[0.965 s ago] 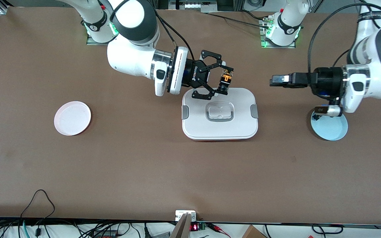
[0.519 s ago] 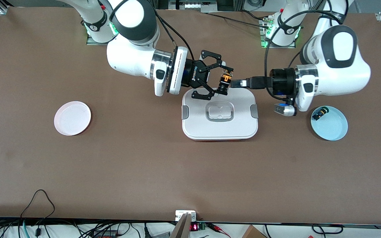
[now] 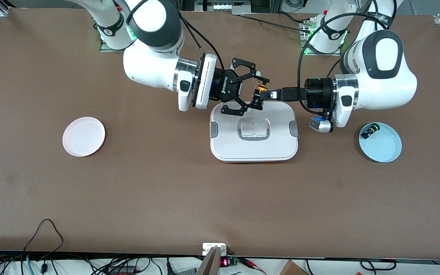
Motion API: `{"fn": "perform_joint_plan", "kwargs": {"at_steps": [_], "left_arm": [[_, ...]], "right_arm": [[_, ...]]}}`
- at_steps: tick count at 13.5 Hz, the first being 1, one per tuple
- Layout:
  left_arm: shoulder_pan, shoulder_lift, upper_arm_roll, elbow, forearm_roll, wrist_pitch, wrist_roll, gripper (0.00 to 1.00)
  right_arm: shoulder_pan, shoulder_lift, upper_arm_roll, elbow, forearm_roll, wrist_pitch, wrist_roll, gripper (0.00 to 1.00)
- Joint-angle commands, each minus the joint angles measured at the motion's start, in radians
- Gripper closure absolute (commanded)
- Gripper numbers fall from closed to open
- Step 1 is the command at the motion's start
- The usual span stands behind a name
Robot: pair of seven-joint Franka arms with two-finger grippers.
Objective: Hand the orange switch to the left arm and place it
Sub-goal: 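Reach the left gripper toward the switch held by the right gripper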
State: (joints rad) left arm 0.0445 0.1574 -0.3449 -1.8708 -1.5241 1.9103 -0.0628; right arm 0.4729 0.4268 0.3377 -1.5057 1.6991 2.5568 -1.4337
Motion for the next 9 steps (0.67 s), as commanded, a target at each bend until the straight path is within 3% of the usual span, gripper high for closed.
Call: {"fn": "perform_joint_plan", "kwargs": {"at_steps": [1,3,9], "left_arm": [[0.011,-0.024,-0.026,-0.024,-0.030,-0.001,0.005,0.40],[0.017,-0.025,-0.028,-0.024,-0.030,-0.002,0.001,0.56],[0.060,-0.025,-0.028,-0.022,-0.030,-0.066,-0.005,0.70]], "right_arm": [[0.015,0.012,-0.005,0.028,0.010,0.026,-0.016,0.98],[0.016,0.012,-0.005,0.028,0.010,0.028,-0.016,0.98],[0.016,0.012,-0.005,0.028,0.010,0.034,-0.016,0.95]]}}
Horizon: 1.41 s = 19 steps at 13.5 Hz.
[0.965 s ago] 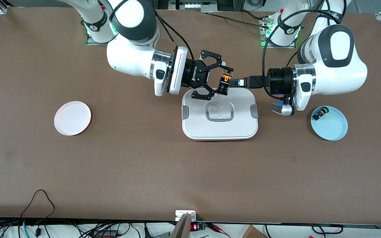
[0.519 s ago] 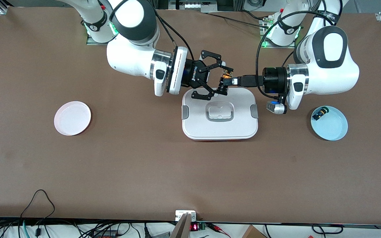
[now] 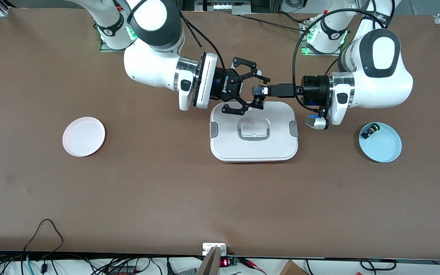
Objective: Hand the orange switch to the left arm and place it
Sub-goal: 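Close the left gripper on the switch while the right gripper opens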
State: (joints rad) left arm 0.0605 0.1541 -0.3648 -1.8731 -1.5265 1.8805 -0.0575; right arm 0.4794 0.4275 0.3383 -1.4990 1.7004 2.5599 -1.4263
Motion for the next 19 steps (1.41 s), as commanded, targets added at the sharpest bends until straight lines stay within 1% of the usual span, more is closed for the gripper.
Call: {"fn": "perform_joint_plan", "kwargs": {"at_steps": [1,2,3,7,12,14,16,17,19], "left_arm": [[0.047,-0.021,-0.008,-0.020,-0.027,-0.052,-0.011,0.70],[0.048,-0.022,-0.008,-0.020,-0.027,-0.054,-0.012,0.70],[0.050,-0.022,-0.006,-0.020,-0.027,-0.055,-0.012,0.70],[0.050,-0.021,-0.006,-0.017,-0.026,-0.054,-0.011,0.70],[0.050,-0.014,0.001,-0.009,0.003,-0.052,-0.001,0.70],[0.050,-0.010,0.003,0.000,0.110,-0.049,0.001,0.70],[0.062,-0.010,0.006,0.015,0.204,-0.049,-0.001,0.70],[0.070,-0.008,0.006,0.020,0.257,-0.050,0.001,0.70],[0.076,-0.007,0.006,0.044,0.400,-0.052,0.002,0.70]], "right_arm": [[0.010,0.011,-0.005,0.022,0.008,0.031,-0.025,0.89],[0.010,0.011,-0.005,0.022,0.010,0.032,-0.026,0.18],[0.007,0.011,-0.005,0.022,0.012,0.032,-0.019,0.00],[-0.005,0.010,-0.007,0.022,0.008,0.026,-0.005,0.00],[-0.102,-0.024,-0.008,0.013,0.001,-0.012,-0.023,0.00],[-0.157,-0.024,-0.010,0.014,-0.008,-0.097,-0.017,0.00],[-0.237,-0.027,-0.008,0.013,-0.091,-0.232,-0.007,0.00],[-0.278,-0.038,-0.010,0.005,-0.114,-0.304,0.000,0.00],[-0.379,-0.039,-0.012,-0.010,-0.197,-0.487,0.000,0.00]]}}
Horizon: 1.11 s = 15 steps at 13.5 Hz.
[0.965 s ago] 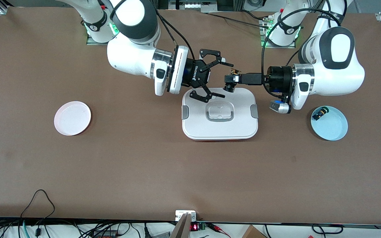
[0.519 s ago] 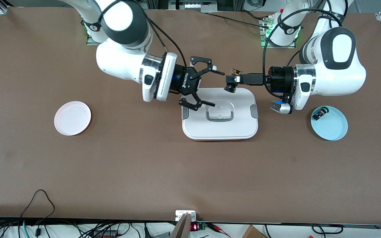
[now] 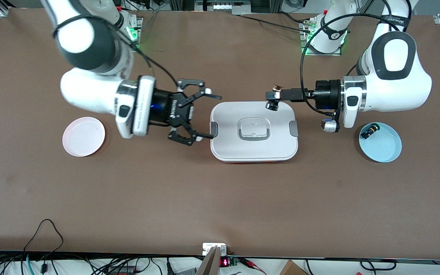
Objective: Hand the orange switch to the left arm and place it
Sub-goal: 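Carry the switch to the blue plate while the right gripper withdraws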
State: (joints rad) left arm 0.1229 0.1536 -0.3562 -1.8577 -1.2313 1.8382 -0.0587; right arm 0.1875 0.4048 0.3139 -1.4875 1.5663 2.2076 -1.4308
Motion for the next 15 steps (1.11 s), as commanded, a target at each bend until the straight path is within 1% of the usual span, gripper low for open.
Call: {"fn": "perform_joint_plan", "kwargs": {"at_steps": [1,2,4,7,8,10,11,12,14,15], "left_arm": [[0.017,-0.006,-0.004,0.043,0.181,-0.010,0.004,0.70],[0.018,-0.006,-0.003,0.049,0.255,-0.010,0.005,0.70],[0.029,-0.006,-0.004,0.066,0.408,-0.010,0.043,0.70],[0.066,0.024,-0.003,0.063,0.561,-0.014,0.196,0.70],[0.090,0.040,-0.003,0.063,0.623,-0.014,0.258,0.70],[0.115,0.057,-0.003,0.061,0.789,-0.014,0.388,0.70],[0.122,0.069,-0.004,0.061,0.893,-0.014,0.449,0.70],[0.132,0.073,-0.004,0.051,0.962,-0.011,0.500,0.70],[0.153,0.090,-0.003,0.049,1.061,-0.013,0.594,0.70],[0.173,0.102,-0.003,0.042,1.134,-0.007,0.647,0.70]], "right_arm": [[-0.147,-0.015,0.013,-0.028,-0.124,-0.238,0.004,0.00],[-0.202,-0.008,0.013,-0.028,-0.177,-0.349,0.004,0.00],[-0.285,0.006,0.013,-0.030,-0.242,-0.526,-0.011,0.00],[-0.402,0.022,0.013,-0.027,-0.371,-0.711,-0.011,0.00],[-0.443,0.020,0.013,-0.020,-0.431,-0.758,-0.005,0.00],[-0.502,0.000,0.011,-0.013,-0.559,-0.810,0.006,0.00],[-0.507,-0.020,-0.001,-0.013,-0.618,-0.818,0.010,0.00],[-0.505,-0.038,-0.031,-0.013,-0.687,-0.825,0.036,0.00],[-0.497,-0.101,-0.071,-0.013,-0.809,-0.870,0.091,0.00],[-0.487,-0.134,-0.100,-0.016,-0.874,-0.876,0.124,0.00]]}}
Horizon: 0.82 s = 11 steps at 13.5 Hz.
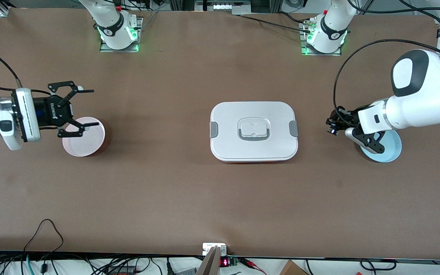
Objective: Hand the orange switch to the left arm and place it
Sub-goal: 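Carry the switch to the blue plate while the right gripper withdraws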
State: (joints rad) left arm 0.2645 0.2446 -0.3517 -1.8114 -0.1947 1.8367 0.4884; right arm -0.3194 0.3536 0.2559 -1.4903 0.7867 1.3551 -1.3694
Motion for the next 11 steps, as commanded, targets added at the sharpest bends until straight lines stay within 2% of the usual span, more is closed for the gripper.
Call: {"fn": "perform_joint_plan", "kwargs": {"at_steps": [1,3,5,9,11], "left_arm": [[0.051,0.024,-0.007,-0.006,0.153,-0.001,0.146,0.70],[0.120,0.057,-0.007,-0.008,0.217,0.027,0.272,0.70],[0.188,0.099,-0.009,-0.014,0.302,0.071,0.430,0.70],[0.298,0.133,-0.009,-0.092,0.396,0.252,0.686,0.68],[0.338,0.147,-0.007,-0.141,0.419,0.355,0.790,0.69]], "right_arm": [[0.034,-0.114,-0.055,-0.015,-0.162,-0.024,0.100,0.00],[0.083,-0.192,-0.081,-0.018,-0.321,-0.019,0.203,0.00],[0.175,-0.270,-0.122,-0.021,-0.453,-0.011,0.327,0.00],[0.264,-0.367,-0.122,-0.044,-0.613,0.002,0.568,0.00],[0.304,-0.412,-0.124,-0.105,-0.710,0.102,0.682,0.00]]}}
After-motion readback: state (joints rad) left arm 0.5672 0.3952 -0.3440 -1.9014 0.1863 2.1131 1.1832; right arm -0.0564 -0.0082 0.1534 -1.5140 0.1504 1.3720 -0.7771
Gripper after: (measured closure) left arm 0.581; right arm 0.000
